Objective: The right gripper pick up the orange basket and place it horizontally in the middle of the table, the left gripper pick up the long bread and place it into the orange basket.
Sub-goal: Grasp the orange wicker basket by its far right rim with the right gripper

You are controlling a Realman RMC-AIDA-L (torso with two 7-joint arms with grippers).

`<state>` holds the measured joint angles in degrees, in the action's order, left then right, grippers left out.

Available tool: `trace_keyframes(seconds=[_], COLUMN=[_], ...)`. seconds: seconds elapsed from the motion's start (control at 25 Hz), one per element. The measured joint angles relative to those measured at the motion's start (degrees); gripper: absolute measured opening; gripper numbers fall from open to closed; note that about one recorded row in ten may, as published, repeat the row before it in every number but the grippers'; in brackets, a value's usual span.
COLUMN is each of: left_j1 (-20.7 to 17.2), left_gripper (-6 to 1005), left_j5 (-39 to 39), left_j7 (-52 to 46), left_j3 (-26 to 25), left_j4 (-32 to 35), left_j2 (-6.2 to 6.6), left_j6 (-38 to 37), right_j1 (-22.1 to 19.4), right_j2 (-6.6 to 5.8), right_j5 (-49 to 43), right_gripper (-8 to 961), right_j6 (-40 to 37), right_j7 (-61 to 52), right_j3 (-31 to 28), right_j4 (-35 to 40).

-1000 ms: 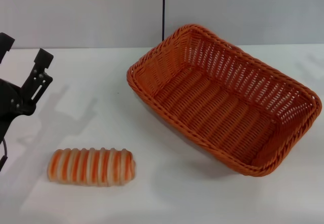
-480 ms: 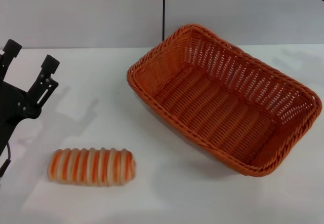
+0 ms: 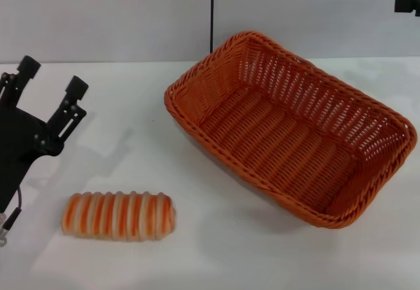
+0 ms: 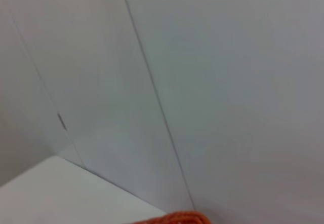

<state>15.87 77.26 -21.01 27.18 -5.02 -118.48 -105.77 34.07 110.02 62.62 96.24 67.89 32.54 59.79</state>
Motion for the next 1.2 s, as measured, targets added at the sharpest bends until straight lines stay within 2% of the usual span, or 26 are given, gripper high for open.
trace_keyframes(seconds=[0.04, 0.16, 0.52, 0.64, 0.8, 1.0, 1.2], left_j1=[0.03, 0.04, -0.23, -0.34, -0.18, -0.17, -0.17], left_gripper=[802, 800, 796, 795, 793, 791, 789], left_j5=[0.0, 0.0, -0.2, -0.26, -0.14, -0.09, -0.09], left_j7=[0.0, 0.0, -0.07, -0.09, -0.48, -0.95, -0.97], left_j3=[0.62, 0.89, 0.58, 0.59, 0.67, 0.6, 0.59], left_j4=[0.16, 0.31, 0.51, 0.54, 0.54, 0.54, 0.54], left_j2=[0.0, 0.0, 0.19, 0.15, 0.2, 0.13, 0.11], left_j6=[0.45, 0.75, 0.17, 0.24, -0.02, -0.24, -0.35], right_j1=[1.06, 1.91, 2.85, 2.89, 2.74, 3.29, 3.5], right_j2=[-0.73, -1.2, -1.98, -2.5, -2.53, -2.54, -2.33], right_j5=[-1.78, -3.06, -3.47, -3.61, -3.98, -8.64, -11.34], right_gripper=[488, 488, 484, 483, 482, 480, 479], right_j6=[-0.23, -0.26, 0.34, 1.22, 1.27, 1.54, 1.37], right_j7=[-1.32, -2.77, -5.89, -6.21, -6.62, -7.39, -7.04], right_j3=[0.23, 0.34, 0.42, 2.76, 4.06, 4.67, 8.29], right_j4=[-0.28, -0.28, 0.14, 0.06, 0.08, 0.13, 0.07])
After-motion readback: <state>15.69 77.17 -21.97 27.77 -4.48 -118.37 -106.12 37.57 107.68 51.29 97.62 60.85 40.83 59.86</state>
